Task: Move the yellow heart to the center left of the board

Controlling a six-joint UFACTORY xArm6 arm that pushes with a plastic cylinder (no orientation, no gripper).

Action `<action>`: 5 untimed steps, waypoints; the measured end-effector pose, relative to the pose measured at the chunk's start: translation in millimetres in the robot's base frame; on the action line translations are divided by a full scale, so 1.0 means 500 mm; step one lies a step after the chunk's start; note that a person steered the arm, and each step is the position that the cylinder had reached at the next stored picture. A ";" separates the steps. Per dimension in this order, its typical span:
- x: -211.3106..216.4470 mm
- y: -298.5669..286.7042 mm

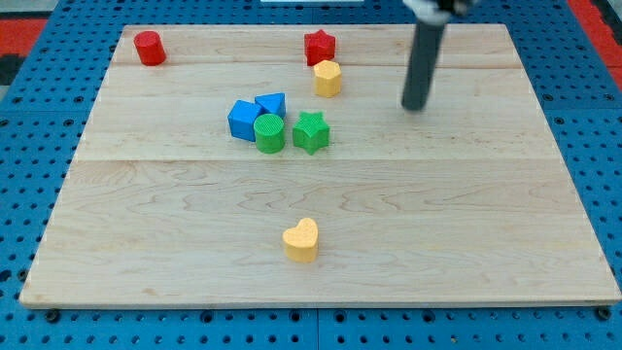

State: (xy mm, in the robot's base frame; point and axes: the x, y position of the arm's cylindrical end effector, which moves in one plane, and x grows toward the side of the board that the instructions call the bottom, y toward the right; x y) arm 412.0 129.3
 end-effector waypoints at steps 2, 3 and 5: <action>0.315 -0.249; 0.361 -0.315; 0.270 -0.328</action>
State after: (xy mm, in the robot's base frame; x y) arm 546.9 -34.7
